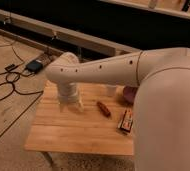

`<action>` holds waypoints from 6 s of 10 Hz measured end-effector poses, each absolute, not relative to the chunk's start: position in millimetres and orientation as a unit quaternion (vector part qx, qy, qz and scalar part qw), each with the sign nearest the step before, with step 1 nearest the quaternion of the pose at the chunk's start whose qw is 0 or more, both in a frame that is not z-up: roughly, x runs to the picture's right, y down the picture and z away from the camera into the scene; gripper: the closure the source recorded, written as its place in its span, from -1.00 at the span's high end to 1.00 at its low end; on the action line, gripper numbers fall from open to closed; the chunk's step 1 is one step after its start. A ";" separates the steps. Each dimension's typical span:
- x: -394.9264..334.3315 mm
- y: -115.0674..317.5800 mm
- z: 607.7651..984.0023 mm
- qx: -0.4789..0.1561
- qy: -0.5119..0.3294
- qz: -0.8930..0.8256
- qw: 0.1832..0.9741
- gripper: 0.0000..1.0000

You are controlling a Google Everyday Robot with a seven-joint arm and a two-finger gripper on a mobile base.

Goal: Place the pepper in the ceramic cup

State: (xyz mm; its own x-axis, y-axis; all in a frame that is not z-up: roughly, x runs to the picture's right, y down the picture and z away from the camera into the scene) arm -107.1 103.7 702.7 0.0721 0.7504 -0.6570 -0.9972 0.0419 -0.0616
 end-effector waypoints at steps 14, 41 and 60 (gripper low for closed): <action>-82.4 104.4 715.0 -0.266 0.233 0.623 0.697 0.30; 60.3 122.5 912.7 -0.328 0.244 0.517 0.752 0.17; 44.7 -93.1 848.0 -0.093 0.060 0.640 0.761 -1.00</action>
State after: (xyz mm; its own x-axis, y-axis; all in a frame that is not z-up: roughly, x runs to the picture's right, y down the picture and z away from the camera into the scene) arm 44.7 -93.1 848.0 0.1747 0.9620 -0.2099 -0.9842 0.1646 -0.0649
